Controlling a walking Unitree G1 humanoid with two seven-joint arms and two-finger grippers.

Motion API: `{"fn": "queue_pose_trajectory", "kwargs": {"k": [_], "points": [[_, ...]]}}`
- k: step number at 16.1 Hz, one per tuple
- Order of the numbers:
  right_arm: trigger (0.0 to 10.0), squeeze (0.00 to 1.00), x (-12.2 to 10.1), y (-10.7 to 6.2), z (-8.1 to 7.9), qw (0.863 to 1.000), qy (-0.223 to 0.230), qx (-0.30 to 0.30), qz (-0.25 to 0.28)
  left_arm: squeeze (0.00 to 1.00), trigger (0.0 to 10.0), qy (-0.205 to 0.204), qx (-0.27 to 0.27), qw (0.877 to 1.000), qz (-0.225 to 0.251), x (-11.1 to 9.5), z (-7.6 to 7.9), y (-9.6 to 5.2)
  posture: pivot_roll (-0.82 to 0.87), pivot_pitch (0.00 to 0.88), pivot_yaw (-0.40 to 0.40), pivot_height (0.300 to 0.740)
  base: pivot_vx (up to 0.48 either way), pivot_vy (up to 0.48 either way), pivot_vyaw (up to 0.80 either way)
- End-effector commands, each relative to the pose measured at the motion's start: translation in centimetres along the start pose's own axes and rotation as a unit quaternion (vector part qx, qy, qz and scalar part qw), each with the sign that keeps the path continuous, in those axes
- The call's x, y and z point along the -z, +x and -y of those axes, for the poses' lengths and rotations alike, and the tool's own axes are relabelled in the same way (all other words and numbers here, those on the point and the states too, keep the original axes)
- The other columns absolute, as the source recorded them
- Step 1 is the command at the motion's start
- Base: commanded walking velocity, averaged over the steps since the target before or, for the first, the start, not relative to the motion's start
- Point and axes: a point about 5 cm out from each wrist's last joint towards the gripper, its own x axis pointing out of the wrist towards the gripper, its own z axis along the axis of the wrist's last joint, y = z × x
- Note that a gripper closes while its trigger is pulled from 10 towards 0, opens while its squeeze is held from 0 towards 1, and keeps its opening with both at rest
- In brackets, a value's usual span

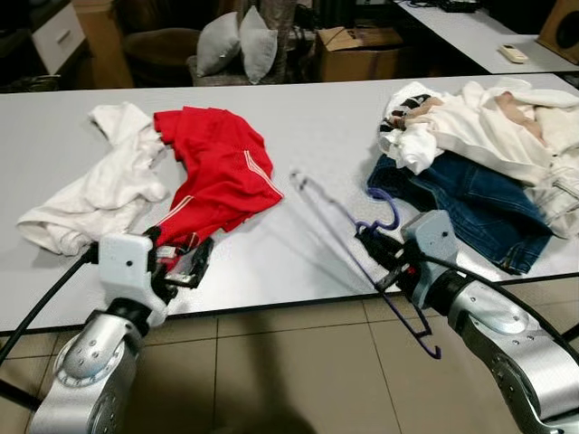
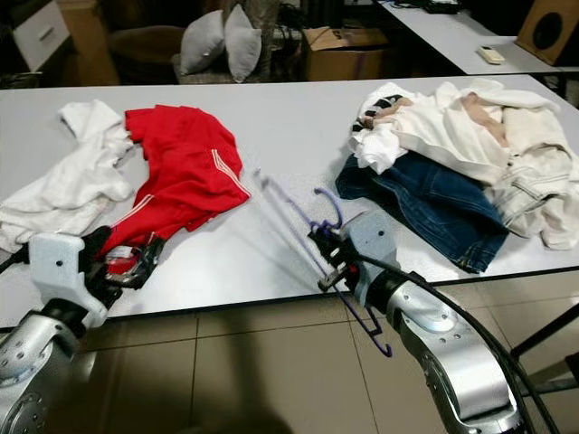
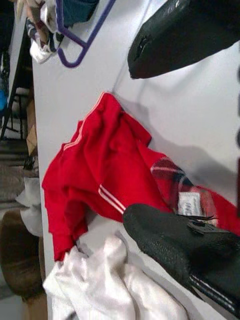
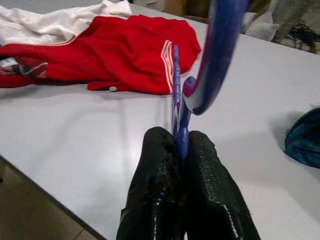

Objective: Hang hanger

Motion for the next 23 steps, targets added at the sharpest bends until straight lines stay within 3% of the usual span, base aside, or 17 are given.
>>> {"fn": "queue_pose_trajectory", "kwargs": {"k": [1, 2, 4, 7, 10, 11, 12, 15, 17, 23], "points": [[10.0, 0.0, -1.0, 0.2, -0.3, 1.0, -0.003, -0.014, 0.017, 0.0, 10.0, -0.005, 0.001, 1.0, 0.003, 0.0, -0.5, 0.0, -0.07, 0.0, 0.025, 0.74, 0.0, 0.0, 0.0], [10.0, 0.0, -1.1, 0.5, -0.5, 1.0, -0.003, -0.023, 0.017, 1.0, 10.0, -0.004, 0.012, 1.0, 0.007, 0.1, -0.9, -0.1, -0.06, 0.0, 0.022, 0.74, 0.0, 0.0, 0.0], [10.0, 0.0, -1.0, 1.1, -0.6, 0.999, -0.009, -0.035, 0.014, 1.0, 10.0, -0.008, 0.037, 0.999, 0.012, 0.1, -1.2, -0.2, -0.03, 0.0, 0.008, 0.74, 0.0, 0.0, 0.0], [10.0, 0.0, -0.9, 1.6, -1.0, 0.998, -0.008, -0.054, 0.013, 1.0, 10.0, 0.03, 0.083, 0.996, -0.029, 1.0, -1.8, 0.3, -0.01, 0.0, 0.003, 0.74, 0.0, 0.0, 0.0], [10.0, 0.0, -0.8, 1.7, -1.5, 0.998, -0.008, -0.069, 0.012, 1.0, 10.0, 0.113, 0.1, 0.987, -0.062, 1.1, -3.5, 1.3, 0.01, 0.0, 0.01, 0.74, 0.0, 0.0, 0.0], [10.0, 0.0, -0.6, 1.9, -1.6, 0.997, -0.005, -0.07, 0.013, 0.27, 10.0, 0.121, 0.095, 0.986, -0.057, 0.7, -3.9, 1.9, 0.03, 0.0, 0.006, 0.74, 0.0, 0.0, 0.0], [10.0, 0.0, -0.5, 2.3, -1.6, 0.997, 0.002, -0.072, 0.014, 0.0, 10.0, 0.126, 0.1, 0.986, -0.05, 0.3, -4.0, 2.7, 0.06, 0.0, -0.005, 0.74, 0.0, 0.0, 0.0], [10.0, 0.0, -0.2, 3.0, -2.1, 0.996, -0.009, -0.083, 0.01, 0.0, 10.0, 0.12, 0.126, 0.984, -0.043, 0.3, -3.1, 4.1, 0.04, 0.0, 0.009, 0.74, 0.0, 0.0, 0.0], [10.0, 0.0, -0.5, 3.0, -2.3, 0.997, -0.01, -0.081, 0.011, 0.0, 0.0, 0.129, 0.121, 0.983, -0.046, 0.7, -3.4, 5.5, 0.01, 0.0, 0.021, 0.74, 0.0, 0.0, 0.0], [10.0, 0.0, -0.5, 2.2, -2.1, 0.998, -0.015, -0.063, 0.012, 0.0, 0.0, 0.198, 0.089, 0.975, -0.048, 0.8, -4.0, 9.1, -0.04, 0.0, 0.059, 0.74, 0.0, 0.0, 0.0]]}}
